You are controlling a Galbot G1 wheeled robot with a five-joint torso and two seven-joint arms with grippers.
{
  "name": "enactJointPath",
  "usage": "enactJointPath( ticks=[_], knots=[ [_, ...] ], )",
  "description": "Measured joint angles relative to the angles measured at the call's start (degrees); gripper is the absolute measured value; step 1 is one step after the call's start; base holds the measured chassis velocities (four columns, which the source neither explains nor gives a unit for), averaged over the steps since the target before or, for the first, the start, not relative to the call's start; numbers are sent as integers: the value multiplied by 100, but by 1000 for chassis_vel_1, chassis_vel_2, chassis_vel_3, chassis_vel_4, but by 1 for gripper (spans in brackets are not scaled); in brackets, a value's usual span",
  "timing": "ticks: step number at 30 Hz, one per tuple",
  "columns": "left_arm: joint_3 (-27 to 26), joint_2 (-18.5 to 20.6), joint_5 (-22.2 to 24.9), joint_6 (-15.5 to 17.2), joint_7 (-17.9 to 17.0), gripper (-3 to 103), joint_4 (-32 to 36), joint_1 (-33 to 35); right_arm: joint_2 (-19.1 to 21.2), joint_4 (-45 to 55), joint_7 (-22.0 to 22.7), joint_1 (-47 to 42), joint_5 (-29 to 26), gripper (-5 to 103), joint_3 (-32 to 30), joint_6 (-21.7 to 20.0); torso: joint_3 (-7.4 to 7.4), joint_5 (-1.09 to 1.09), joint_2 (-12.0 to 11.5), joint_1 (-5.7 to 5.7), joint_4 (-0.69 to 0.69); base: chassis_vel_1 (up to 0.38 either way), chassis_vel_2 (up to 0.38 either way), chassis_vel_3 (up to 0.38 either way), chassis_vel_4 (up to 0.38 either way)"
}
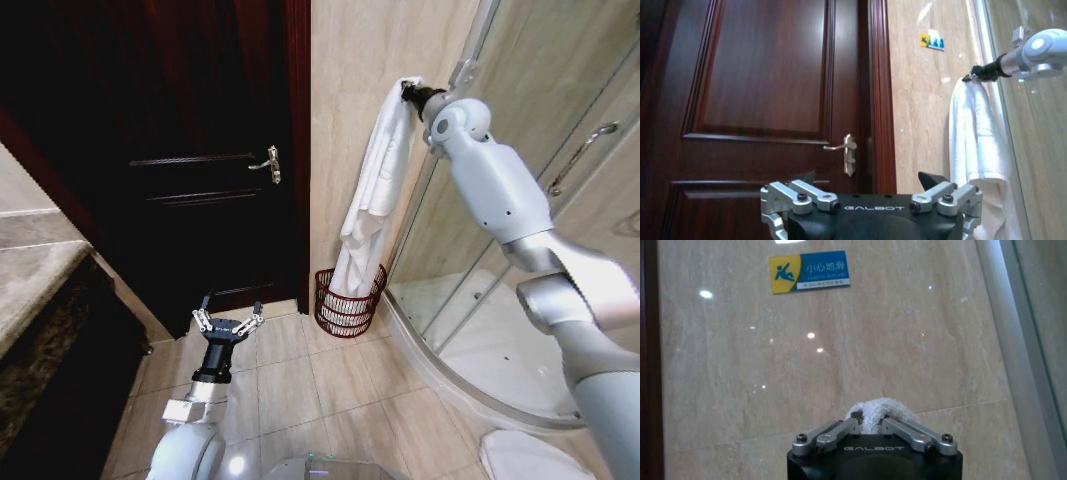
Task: Discard the used towel into the hamper.
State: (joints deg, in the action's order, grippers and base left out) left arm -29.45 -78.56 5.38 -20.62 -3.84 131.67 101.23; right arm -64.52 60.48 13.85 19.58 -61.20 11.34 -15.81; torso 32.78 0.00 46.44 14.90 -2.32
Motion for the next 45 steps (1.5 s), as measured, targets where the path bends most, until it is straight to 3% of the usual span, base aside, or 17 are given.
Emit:
enactJointPath(
  ticks=[45],
  knots=[
    [29, -46, -100, -150, 55, 100, -22, 67, -187, -392, -274, -599, 631, 2, -148, 369, -663, 0, -1142, -479, 0, 0, 0, 0, 0]
  ],
)
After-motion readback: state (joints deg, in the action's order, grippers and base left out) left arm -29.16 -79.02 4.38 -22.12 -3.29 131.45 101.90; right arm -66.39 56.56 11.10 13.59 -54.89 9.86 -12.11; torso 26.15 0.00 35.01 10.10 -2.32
